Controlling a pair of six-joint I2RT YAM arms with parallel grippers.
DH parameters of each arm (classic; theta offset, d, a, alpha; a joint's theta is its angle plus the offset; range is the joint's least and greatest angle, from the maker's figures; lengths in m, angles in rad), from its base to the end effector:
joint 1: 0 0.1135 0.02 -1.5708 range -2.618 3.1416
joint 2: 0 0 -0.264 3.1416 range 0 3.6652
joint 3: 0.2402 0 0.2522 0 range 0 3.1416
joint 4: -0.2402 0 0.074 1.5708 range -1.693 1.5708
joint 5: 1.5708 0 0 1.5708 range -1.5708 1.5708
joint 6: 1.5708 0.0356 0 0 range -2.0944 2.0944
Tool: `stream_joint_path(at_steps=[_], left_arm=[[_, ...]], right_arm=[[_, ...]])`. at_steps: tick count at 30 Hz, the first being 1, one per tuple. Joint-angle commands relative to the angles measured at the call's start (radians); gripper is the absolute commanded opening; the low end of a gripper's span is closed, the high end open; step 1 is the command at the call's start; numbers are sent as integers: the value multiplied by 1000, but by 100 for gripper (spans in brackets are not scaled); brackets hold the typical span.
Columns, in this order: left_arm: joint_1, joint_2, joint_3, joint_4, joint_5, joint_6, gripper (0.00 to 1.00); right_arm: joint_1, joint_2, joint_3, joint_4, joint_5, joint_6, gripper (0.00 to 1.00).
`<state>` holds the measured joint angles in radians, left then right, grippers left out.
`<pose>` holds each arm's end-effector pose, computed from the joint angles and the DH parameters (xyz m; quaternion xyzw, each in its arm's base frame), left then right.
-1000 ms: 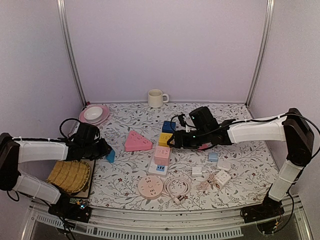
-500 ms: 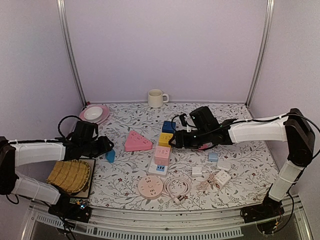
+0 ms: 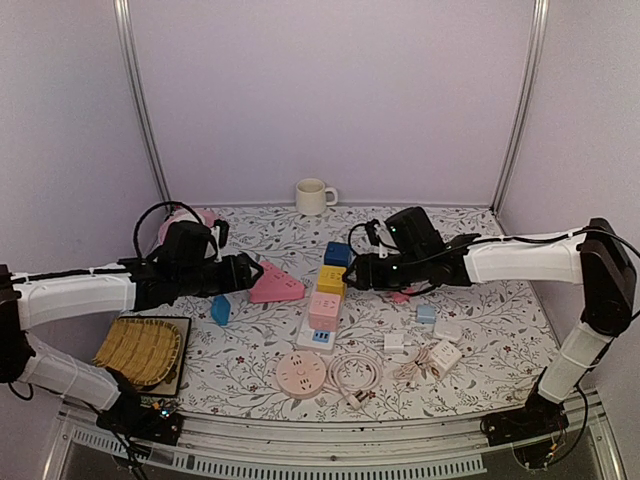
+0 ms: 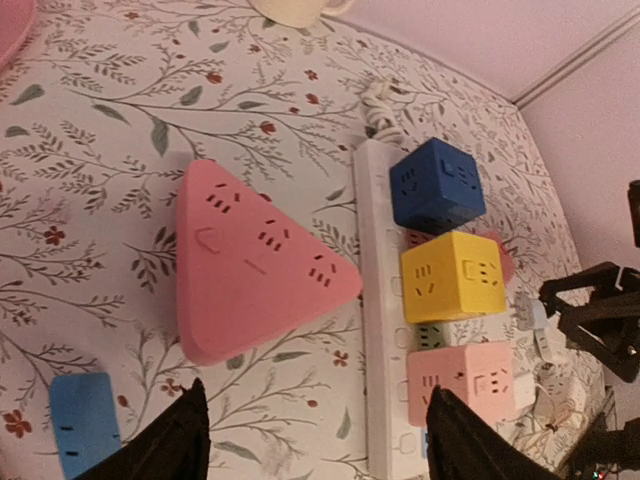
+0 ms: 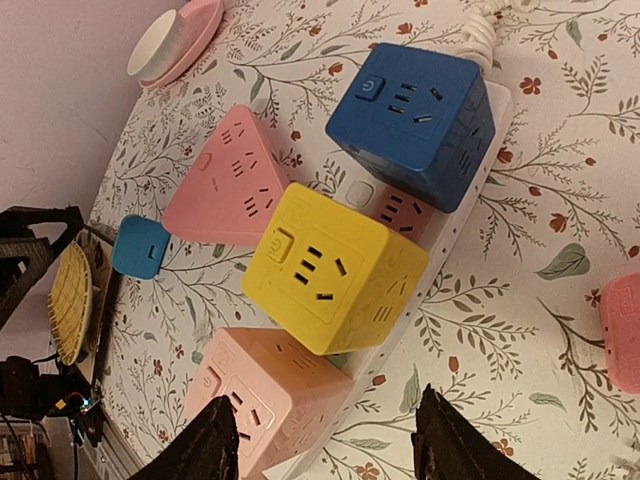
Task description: Pull the plug off the socket
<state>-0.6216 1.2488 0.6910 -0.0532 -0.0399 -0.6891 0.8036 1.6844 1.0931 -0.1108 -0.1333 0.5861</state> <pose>0.2169 -0.1536 0.2223 -0.0391 0.8860 -0.2673 0.3768 0.2535 0.2698 0.2185 -0.1261 0.8967 0.3152 0.2839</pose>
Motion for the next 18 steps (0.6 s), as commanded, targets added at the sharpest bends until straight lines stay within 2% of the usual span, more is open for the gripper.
stream_joint_path(at_steps=[1,8,18], left_arm=[[-119,87,119,-42,-29,44,77],[-259,228,241,-68,-75,51,84],[-409,449,432,-175,-158,70,86]], right_arm=[[-20,-60,0,-10,44,-9,63],[-44,-127,-45,-12,74,-5,65],[-54,-161,-76,-14,81,6,71]])
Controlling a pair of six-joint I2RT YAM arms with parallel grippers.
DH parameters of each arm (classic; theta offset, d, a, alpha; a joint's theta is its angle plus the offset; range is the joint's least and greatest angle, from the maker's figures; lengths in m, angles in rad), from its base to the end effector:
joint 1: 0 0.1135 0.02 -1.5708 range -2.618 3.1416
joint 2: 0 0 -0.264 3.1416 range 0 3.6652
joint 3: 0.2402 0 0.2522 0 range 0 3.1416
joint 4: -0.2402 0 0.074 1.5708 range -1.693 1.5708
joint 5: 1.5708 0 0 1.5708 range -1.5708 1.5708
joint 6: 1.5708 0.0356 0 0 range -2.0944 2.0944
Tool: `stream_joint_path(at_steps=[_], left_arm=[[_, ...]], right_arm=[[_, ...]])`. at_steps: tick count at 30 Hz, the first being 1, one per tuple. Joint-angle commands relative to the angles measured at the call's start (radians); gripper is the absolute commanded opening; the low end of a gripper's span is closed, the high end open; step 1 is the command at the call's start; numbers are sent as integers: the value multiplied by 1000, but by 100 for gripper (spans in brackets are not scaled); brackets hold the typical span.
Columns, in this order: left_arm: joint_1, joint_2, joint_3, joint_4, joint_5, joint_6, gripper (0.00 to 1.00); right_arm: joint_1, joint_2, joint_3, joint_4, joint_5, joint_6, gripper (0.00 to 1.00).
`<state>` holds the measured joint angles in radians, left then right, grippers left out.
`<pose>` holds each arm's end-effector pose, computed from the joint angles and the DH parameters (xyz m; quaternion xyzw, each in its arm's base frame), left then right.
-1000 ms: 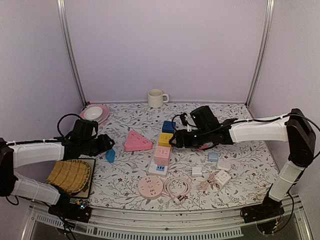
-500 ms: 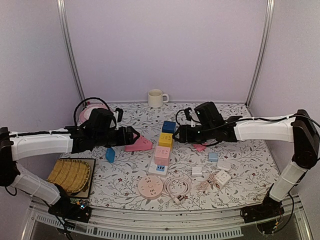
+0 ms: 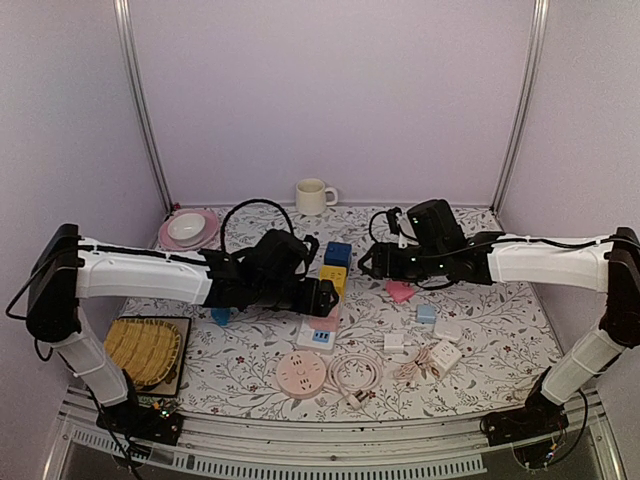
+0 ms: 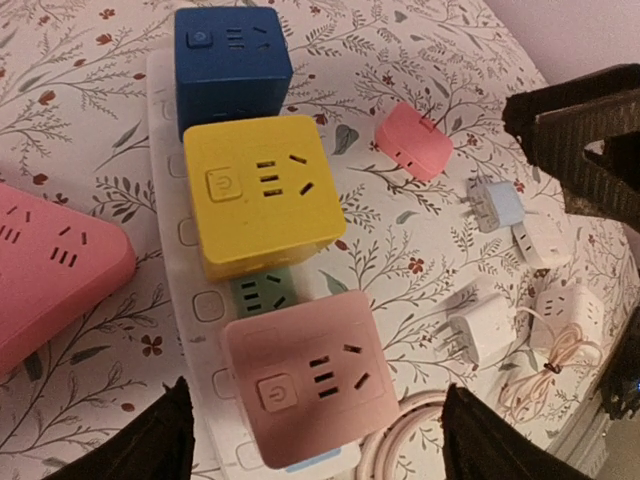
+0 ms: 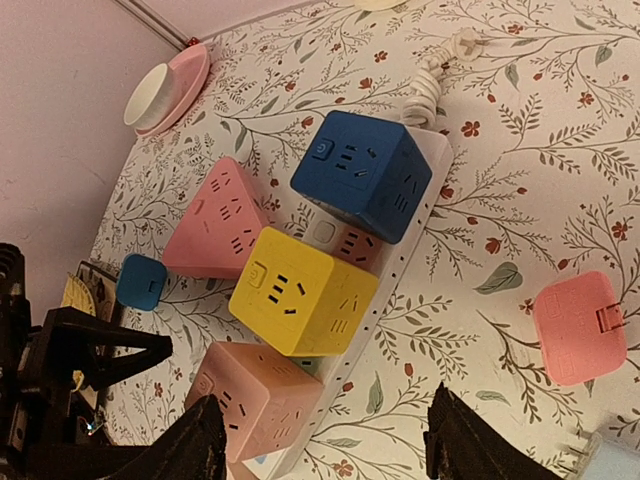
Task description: Pull the plug off the socket
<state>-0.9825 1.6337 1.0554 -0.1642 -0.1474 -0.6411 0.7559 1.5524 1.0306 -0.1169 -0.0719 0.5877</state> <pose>0.2013 -0.2924 0.2195 0.1259 0.9047 -0.2448 0.3251 0.2495 0.2387 0.2421 -0.0911 0.8883 0.3046 0.3315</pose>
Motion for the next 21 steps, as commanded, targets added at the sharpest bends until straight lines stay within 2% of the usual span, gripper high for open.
stream_joint_path(at_steps=[1,13,16,21], left_arm=[[-54,82,81,-73,-57,22,85],[-64,223,193,-145,-130,27,81],[-65,241,204,-152,-133,30,75],[-76,236,202,-146,-131,58,54]], right_arm=[[-7,-28,-14,-7,19,4,72],[-8,14,-9,-6,-4,0,72],[-7,50,3,-9,-36,-8,72],[-8,94,16,-1,-75,-3,72]])
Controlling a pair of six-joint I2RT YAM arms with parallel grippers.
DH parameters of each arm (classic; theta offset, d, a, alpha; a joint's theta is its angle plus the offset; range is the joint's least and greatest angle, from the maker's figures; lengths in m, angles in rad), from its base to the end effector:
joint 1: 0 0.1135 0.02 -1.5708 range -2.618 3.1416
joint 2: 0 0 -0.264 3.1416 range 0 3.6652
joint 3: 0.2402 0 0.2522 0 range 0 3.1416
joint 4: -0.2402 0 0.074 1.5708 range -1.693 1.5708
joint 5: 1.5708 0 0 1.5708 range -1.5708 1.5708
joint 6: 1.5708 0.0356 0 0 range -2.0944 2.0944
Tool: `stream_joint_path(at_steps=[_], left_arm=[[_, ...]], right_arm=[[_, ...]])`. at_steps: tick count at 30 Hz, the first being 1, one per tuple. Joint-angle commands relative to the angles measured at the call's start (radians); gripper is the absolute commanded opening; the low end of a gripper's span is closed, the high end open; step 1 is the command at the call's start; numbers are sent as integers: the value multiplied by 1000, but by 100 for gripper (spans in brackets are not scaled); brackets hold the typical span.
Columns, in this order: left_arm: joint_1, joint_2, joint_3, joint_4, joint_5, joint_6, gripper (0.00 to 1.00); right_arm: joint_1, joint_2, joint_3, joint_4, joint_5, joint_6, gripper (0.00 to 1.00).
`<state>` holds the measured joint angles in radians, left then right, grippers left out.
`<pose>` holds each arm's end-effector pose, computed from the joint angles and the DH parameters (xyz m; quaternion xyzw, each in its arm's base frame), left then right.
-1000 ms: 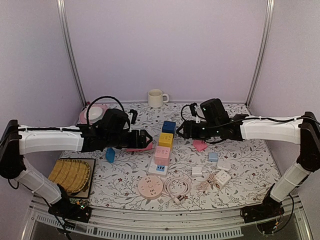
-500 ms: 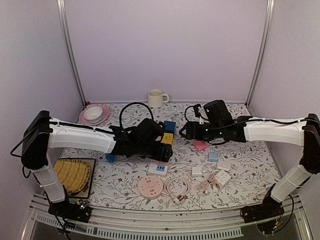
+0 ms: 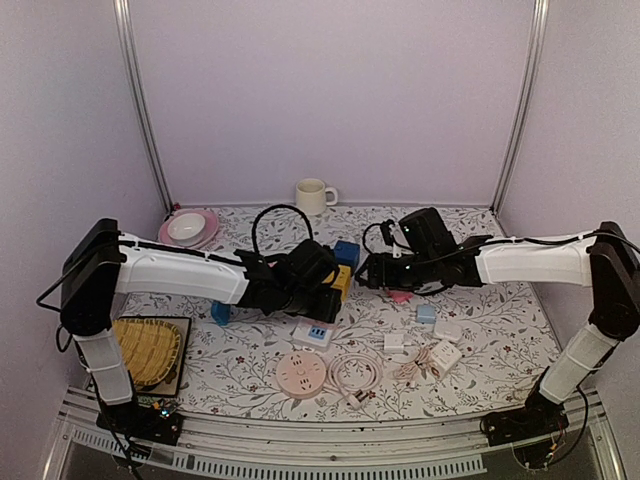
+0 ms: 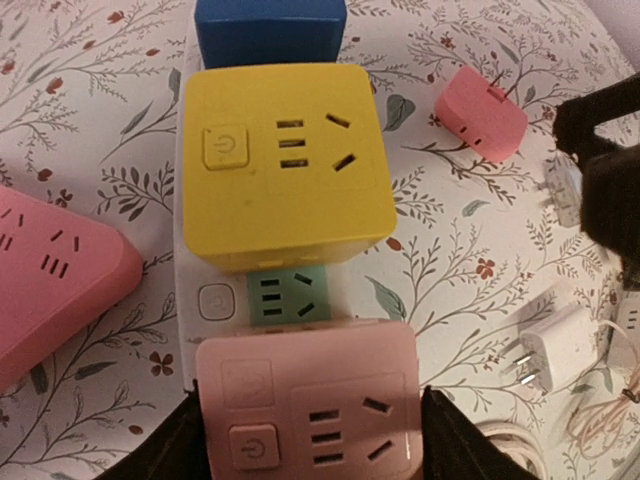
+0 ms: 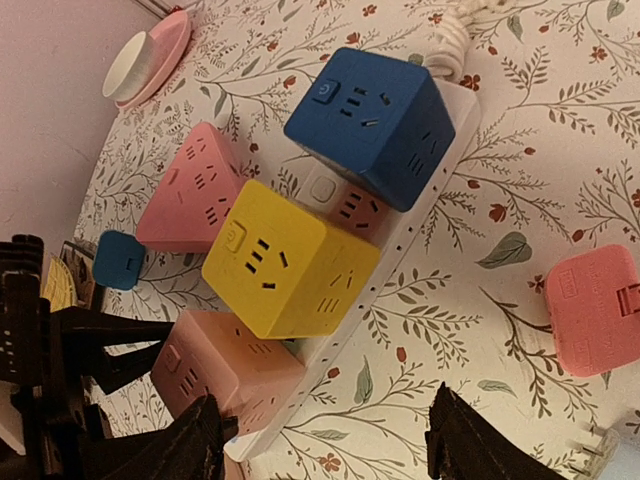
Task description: Pull the plug off the socket
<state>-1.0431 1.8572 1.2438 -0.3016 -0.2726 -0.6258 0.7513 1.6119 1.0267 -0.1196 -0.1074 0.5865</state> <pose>0.2074 -0.3368 0.1890 0.1515 0.9267 -0.1500 0.3096 0.2543 0.2427 0.2211 -0.0970 0.9015 0.2980 0.2985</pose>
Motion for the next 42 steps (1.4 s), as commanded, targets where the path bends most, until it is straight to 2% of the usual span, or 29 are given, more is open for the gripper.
stream_joint_path(at_steps=[1,4,7,16,30,42], left_arm=[[-22,8,11,1,-7,59,52],[-42,-8,1,29,-7,111,46],[-52,-19,-10,50,-3,131,44],[-66,-42,-44,127,72,166,43],[-83,-101,-72,207,67,191,43],[23,-92,-46,174,255,97,43]], right_arm=[[-4,40,21,5,-45,-1,72],[-3,53,28,13,-49,1,73],[-4,61,31,14,-47,1,73],[-4,100,36,26,-36,13,73],[-3,166,-1,26,12,27,73],[-4,173,-46,19,49,26,72]])
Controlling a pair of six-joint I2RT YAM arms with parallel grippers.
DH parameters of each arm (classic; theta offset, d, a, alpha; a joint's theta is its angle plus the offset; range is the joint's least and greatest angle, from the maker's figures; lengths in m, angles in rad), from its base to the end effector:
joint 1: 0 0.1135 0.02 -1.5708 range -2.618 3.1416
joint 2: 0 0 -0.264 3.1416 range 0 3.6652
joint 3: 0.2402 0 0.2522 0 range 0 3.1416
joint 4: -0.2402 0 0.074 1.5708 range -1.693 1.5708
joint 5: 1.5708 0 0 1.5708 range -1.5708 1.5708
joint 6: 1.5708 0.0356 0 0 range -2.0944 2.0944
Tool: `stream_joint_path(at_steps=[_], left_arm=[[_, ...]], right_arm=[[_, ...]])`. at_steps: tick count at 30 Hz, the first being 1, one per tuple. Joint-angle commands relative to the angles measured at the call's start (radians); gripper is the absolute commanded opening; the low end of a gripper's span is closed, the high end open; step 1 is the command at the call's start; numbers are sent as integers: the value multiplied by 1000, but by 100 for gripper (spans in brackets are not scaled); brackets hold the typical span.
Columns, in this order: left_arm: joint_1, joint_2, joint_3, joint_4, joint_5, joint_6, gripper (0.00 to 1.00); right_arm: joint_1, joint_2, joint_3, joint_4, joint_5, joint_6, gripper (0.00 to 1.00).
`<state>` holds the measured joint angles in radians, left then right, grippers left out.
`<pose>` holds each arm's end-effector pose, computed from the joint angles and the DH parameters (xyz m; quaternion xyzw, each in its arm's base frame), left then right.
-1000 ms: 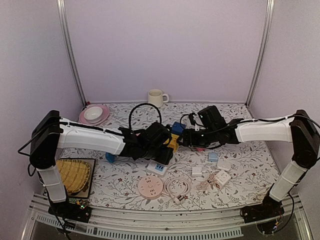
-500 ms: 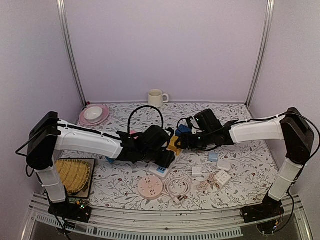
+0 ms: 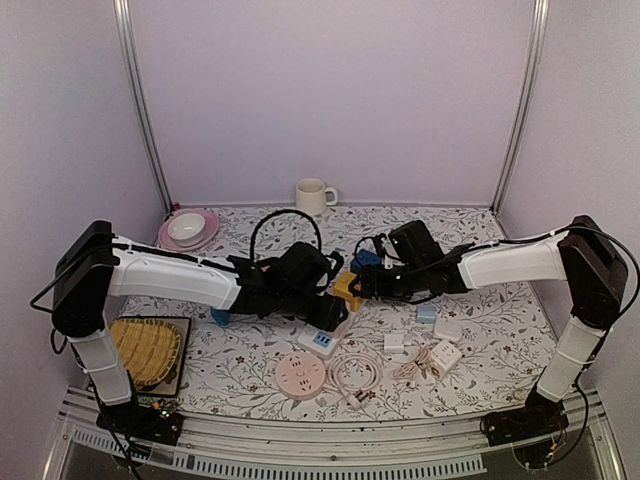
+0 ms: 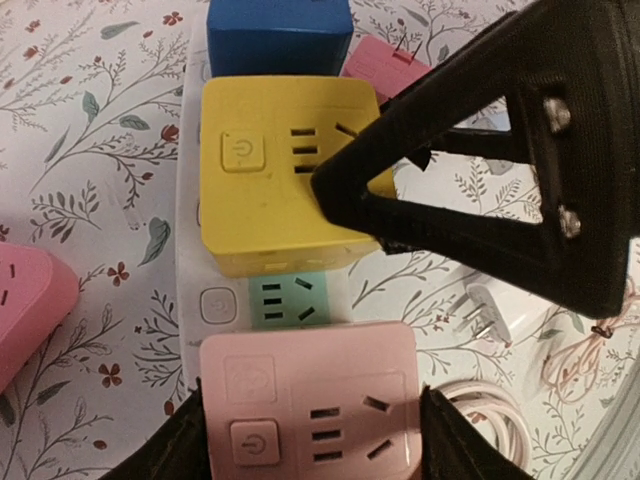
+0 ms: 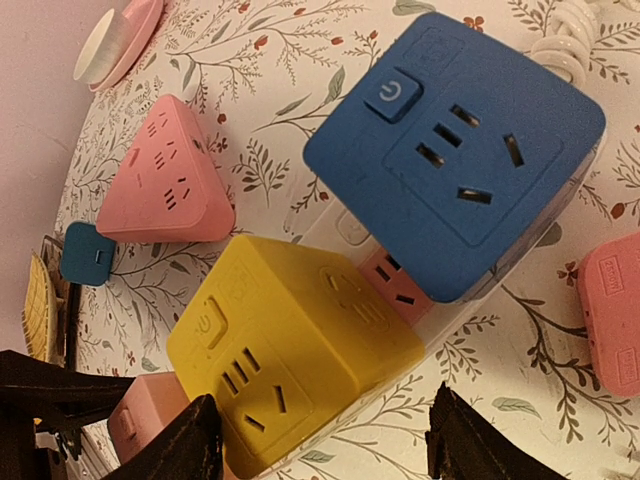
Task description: Pull the plug off the socket
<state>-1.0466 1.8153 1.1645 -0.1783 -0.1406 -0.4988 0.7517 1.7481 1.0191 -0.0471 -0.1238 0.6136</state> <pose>0.1990 -0.3342 0.1884 0.2270 0.9019 -0.2055 0.3046 0.2653 0.2540 0.1784 -0.0874 0.9165 0.2879 0.2637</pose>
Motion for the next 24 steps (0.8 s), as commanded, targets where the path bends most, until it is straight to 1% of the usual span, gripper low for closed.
stream_joint_path(at_steps=[1,5,13,17,24], left_arm=[[24,-54,35,52,116,-23,43],[-9,-67,43,43,47,14,43],[-108,-79,38,43,-119,89,44],[-102,-83,28,37,-115,73,44],[-23,-141,-59,131,38,5,44]], right_arm=[[-4,39,-40,-55,65,-1,72],[-4,47,-43,-55,69,-3,73],[-4,53,-40,-53,67,-9,72],[-4,56,-37,-53,67,-14,72],[-5,60,-42,-53,64,-15,72]])
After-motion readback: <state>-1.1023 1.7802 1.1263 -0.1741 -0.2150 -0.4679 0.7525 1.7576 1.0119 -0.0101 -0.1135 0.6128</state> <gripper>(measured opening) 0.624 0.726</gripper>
